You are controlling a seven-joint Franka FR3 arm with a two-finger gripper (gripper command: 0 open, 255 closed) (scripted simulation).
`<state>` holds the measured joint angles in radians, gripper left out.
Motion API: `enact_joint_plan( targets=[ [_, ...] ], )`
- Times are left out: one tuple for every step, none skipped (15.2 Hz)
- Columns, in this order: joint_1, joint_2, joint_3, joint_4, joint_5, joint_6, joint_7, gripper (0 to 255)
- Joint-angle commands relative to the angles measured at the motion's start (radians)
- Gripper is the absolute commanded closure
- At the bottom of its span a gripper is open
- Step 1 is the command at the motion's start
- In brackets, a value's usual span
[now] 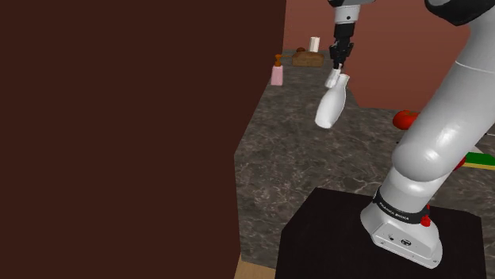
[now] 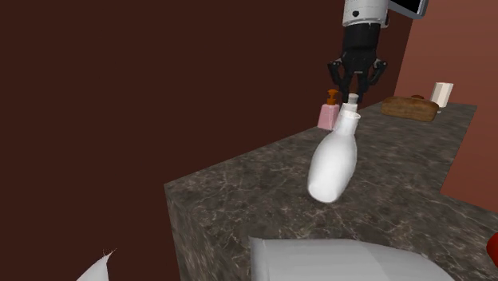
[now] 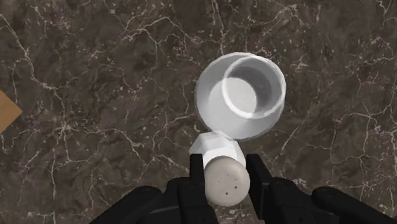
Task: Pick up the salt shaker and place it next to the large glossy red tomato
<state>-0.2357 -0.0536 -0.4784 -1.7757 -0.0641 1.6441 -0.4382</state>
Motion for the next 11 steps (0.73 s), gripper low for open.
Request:
enact_joint_plan(
  targets=[
    [-0.026,0.02,-0.03,0.013,0.001,-0.002,-0.057,255],
    [-0.038,0.026,-0.043,0.019,0.001,-0.002,-0.082,255],
    [-0.05,0.033,-0.056,0.027,0.002,-0.002,-0.108,255],
    [-0.062,0.042,-0.069,0.035,0.004,-0.002,-0.134,255],
    [-0.075,0.052,-0.082,0.045,0.007,-0.002,-0.161,255],
    [-0.088,0.063,-0.095,0.056,0.011,-0.002,-0.188,255],
    [-0.101,0.075,-0.109,0.069,0.016,-0.002,-0.215,255],
    [-0.115,0.089,-0.122,0.083,0.021,-0.003,-0.243,255],
    [-0.13,0.104,-0.135,0.098,0.028,-0.004,-0.271,255],
    [-0.146,0.121,-0.147,0.114,0.036,-0.006,-0.3,255],
    [-0.162,0.139,-0.159,0.132,0.046,-0.007,-0.329,255]
  ],
)
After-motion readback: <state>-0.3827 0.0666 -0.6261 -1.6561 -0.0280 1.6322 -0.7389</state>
